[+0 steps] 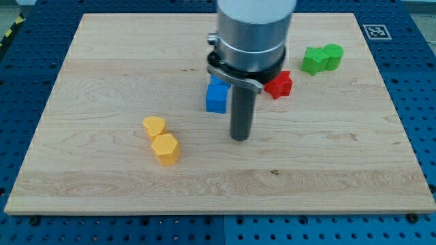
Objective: Slide your arm closer to the right side of yellow hexagon
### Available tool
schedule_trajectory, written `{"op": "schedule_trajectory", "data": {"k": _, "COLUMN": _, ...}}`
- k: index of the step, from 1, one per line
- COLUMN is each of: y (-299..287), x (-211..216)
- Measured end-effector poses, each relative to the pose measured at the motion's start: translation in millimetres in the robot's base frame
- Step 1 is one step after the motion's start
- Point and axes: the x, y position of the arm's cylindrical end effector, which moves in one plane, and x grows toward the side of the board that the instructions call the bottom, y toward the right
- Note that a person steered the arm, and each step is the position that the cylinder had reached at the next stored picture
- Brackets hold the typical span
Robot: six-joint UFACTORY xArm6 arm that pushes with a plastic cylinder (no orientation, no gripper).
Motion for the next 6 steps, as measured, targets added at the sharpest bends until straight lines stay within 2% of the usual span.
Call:
{"op": "schedule_trajectory", "data": {"k": 2, "y": -25.4, "x": -6.0}}
{"op": "schedule_trajectory", "data": {"k": 3, "y": -63.9, "x": 1.8}}
{"op": "schedule_trajectory", "data": {"k": 6, "y": -65.5, "x": -6.4}}
